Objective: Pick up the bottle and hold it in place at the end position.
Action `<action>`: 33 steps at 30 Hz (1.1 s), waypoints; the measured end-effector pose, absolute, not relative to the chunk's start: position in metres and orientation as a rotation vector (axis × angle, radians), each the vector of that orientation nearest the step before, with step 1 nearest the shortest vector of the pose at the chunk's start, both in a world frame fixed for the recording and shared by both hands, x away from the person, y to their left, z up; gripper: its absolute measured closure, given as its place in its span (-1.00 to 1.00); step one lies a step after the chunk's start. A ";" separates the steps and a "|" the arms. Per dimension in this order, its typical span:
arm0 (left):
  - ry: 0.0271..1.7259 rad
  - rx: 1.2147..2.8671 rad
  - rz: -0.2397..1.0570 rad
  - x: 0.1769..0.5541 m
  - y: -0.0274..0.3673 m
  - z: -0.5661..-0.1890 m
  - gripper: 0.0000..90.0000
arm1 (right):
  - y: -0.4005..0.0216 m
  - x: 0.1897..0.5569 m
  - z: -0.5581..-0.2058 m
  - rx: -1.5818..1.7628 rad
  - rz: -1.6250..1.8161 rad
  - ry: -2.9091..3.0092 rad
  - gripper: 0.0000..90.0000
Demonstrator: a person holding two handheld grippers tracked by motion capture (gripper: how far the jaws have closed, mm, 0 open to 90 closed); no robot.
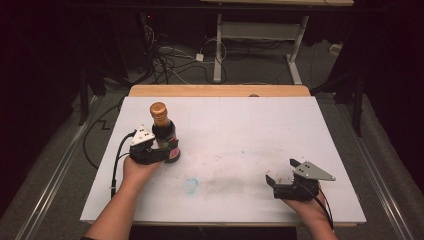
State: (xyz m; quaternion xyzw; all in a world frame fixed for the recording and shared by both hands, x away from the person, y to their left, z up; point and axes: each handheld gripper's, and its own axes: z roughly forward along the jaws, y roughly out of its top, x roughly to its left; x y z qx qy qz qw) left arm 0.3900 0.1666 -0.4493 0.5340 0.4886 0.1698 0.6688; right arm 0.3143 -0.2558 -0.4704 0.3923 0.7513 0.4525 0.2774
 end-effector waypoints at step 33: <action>1.035 1.236 0.322 0.402 0.091 -0.428 -0.36 | -0.265 0.311 -0.466 1.067 1.242 1.982 -0.99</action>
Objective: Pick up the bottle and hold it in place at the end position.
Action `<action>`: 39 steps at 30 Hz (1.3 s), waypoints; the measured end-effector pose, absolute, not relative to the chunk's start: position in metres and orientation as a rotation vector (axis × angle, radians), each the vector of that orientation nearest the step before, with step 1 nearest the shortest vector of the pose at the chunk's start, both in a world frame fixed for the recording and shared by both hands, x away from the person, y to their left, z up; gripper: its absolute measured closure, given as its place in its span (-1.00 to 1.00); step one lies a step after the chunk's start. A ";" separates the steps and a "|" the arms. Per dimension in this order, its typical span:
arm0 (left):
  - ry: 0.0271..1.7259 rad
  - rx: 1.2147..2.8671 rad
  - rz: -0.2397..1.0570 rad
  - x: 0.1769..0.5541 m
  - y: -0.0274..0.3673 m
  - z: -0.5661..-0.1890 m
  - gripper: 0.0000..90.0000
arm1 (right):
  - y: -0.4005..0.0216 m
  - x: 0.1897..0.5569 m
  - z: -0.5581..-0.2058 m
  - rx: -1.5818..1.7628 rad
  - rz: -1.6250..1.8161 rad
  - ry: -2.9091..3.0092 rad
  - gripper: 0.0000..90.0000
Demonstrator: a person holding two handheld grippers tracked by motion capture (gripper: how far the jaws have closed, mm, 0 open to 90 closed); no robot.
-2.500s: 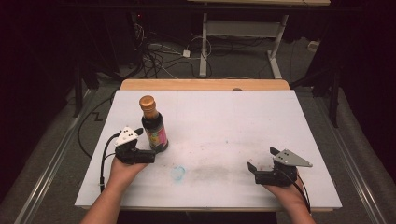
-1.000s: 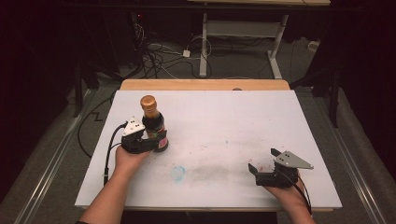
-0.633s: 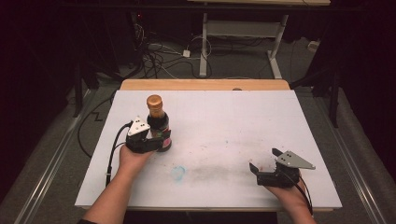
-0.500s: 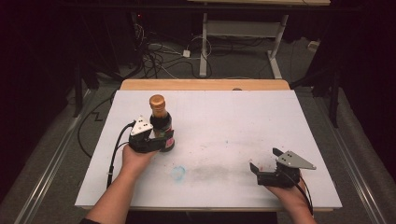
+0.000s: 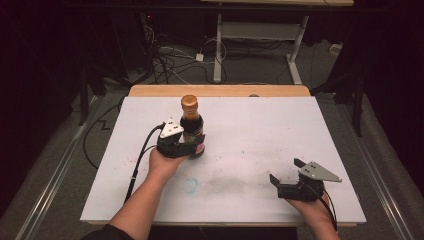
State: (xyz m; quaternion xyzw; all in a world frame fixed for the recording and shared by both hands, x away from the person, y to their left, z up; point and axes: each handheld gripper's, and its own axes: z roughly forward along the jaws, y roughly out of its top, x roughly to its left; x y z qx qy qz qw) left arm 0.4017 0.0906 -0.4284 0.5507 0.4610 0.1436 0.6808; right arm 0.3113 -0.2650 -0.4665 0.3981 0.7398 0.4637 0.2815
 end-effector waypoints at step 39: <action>1.015 1.275 0.284 0.418 0.026 -0.443 -0.36 | -0.268 0.310 -0.466 1.064 1.253 1.970 -0.99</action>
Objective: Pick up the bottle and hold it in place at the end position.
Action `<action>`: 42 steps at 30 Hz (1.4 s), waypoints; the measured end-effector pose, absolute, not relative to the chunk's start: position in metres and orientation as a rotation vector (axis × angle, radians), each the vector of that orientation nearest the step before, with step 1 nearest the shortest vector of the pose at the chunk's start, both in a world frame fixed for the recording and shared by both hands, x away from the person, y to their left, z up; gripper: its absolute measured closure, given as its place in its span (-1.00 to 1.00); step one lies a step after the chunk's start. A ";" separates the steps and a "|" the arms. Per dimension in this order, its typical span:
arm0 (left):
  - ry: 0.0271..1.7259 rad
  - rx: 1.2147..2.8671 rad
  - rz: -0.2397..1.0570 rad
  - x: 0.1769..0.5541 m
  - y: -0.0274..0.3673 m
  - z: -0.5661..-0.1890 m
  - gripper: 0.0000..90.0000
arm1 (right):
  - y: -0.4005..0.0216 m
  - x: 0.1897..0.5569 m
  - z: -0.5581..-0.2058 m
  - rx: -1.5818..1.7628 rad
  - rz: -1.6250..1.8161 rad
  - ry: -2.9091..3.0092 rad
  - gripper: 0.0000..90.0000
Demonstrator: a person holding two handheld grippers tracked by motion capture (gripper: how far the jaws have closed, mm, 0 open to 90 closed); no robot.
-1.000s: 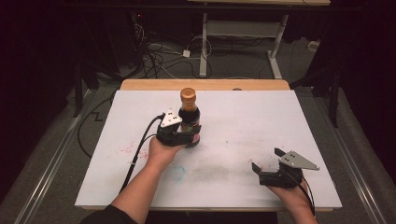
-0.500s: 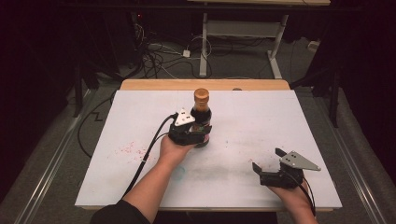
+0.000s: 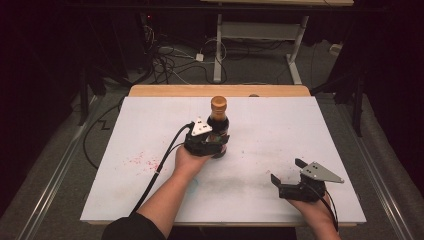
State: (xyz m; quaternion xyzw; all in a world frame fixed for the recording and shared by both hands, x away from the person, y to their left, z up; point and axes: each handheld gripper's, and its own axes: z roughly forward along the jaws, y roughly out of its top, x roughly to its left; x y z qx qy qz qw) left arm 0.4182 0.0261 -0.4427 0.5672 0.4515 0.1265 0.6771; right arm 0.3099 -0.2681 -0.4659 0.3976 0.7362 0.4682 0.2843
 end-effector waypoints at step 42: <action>0.949 1.238 0.234 0.400 0.063 -0.391 -0.57 | -0.260 0.315 -0.470 1.076 1.266 2.002 -0.99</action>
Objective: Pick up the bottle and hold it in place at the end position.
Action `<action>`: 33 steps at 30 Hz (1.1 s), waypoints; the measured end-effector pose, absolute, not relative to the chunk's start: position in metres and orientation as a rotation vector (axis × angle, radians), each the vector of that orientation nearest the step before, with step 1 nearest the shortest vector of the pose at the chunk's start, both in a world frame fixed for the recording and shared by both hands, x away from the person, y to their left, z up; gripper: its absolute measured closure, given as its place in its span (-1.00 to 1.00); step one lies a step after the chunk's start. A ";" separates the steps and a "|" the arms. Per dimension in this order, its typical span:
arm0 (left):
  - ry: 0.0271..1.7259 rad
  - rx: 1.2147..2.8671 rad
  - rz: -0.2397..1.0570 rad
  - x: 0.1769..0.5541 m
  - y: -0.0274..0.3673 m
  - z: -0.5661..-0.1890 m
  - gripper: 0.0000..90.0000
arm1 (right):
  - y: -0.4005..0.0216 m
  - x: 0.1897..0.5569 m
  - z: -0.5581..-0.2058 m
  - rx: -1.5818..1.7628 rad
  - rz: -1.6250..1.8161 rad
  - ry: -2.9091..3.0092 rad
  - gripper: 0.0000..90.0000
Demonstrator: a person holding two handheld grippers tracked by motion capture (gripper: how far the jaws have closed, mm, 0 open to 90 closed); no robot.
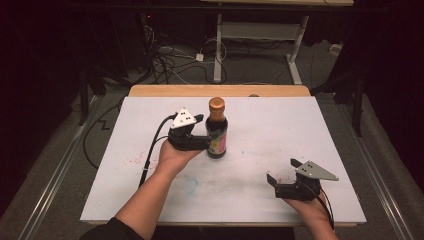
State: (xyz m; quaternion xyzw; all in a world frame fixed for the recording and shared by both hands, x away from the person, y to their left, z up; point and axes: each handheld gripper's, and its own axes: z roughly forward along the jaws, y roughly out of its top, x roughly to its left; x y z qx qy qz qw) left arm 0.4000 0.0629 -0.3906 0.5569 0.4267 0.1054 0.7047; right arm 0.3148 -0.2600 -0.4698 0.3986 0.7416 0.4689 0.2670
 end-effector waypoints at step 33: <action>0.977 1.289 0.181 0.415 0.039 -0.426 -0.56 | -0.244 0.337 -0.433 1.051 1.385 1.971 -0.93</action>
